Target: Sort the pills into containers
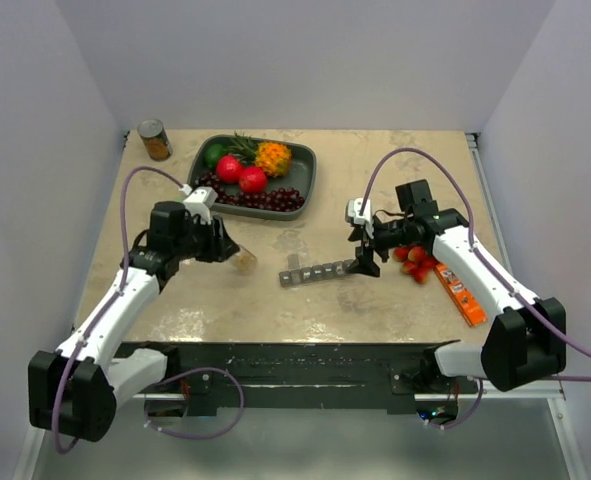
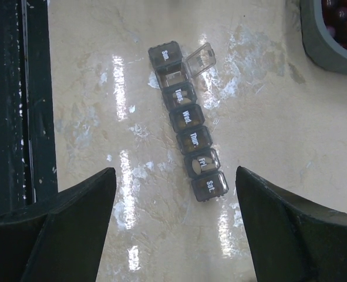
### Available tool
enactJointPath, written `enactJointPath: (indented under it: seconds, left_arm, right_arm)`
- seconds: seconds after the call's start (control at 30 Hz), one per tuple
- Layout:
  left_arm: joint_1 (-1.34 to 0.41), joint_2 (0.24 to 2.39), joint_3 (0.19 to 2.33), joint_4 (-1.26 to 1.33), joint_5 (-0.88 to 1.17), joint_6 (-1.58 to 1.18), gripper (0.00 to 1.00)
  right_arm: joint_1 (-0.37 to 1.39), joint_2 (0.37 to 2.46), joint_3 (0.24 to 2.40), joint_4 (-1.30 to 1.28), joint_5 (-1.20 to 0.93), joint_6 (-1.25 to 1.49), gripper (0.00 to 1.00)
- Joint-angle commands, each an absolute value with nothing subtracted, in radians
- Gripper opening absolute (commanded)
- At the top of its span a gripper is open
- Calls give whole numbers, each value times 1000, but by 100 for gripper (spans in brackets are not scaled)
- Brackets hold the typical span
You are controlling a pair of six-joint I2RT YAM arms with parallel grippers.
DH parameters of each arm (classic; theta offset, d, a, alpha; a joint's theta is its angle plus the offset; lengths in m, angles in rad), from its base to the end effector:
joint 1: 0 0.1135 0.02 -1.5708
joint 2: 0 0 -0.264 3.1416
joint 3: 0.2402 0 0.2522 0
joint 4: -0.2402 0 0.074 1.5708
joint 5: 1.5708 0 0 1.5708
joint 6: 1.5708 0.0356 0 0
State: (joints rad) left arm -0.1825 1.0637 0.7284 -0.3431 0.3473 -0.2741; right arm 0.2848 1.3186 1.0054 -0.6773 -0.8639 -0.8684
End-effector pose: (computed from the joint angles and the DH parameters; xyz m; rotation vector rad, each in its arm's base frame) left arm 0.2206 -0.0530 0.2529 0.0864 2.2766 -0.6337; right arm 0.2409 0.0987 0.2695 -1.4788 1.7088 0.7961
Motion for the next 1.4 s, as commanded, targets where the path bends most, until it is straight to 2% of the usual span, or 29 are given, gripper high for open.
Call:
enactJointPath:
  seconds: [0.0, 0.1, 0.2, 0.27, 0.6, 0.97, 1.07, 1.13, 1.17, 1.2, 1.23, 1.27, 1.37]
  left_arm:
    - [-282, 990, 678, -138, 572, -438, 0]
    - [-359, 966, 635, 80, 589, -538, 0]
    - [-442, 974, 603, 232, 572, -606, 0]
    - [-497, 1003, 603, 271, 540, -615, 0]
    - [-663, 1147, 629, 426, 423, -666, 0]
    - [-726, 1207, 620, 560, 350, -747, 0]
    - [-732, 1207, 620, 561, 333, -747, 0]
    - [-733, 1204, 615, 561, 318, -746, 0]
    - [-733, 1203, 612, 561, 314, -746, 0]
    - [-733, 1200, 609, 560, 313, -744, 0]
    - [-733, 1198, 606, 560, 313, -741, 0]
    - [-733, 1197, 603, 561, 313, -742, 0]
    - [-732, 1186, 597, 564, 333, -732, 0]
  right_arm:
    - [281, 1310, 1095, -802, -920, -962, 85]
    - [284, 1318, 1101, -863, -995, -997, 86]
    - [305, 1301, 1056, -899, -1075, -1090, 91]
    - [322, 1279, 1020, -861, -1080, -1091, 95]
    - [423, 1307, 1022, -684, -1020, -847, 95]
    - [474, 1365, 971, -526, -1006, -678, 91]
    - [476, 1370, 960, -512, -1019, -654, 80]
    - [476, 1376, 966, -512, -1023, -646, 61]
    - [476, 1388, 971, -518, -1025, -647, 49]
    - [476, 1394, 976, -528, -1026, -649, 24]
    - [476, 1402, 986, -546, -1029, -655, 8]
    - [476, 1413, 991, -558, -1029, -663, 0]
    - [476, 1419, 1000, -595, -1055, -706, 0]
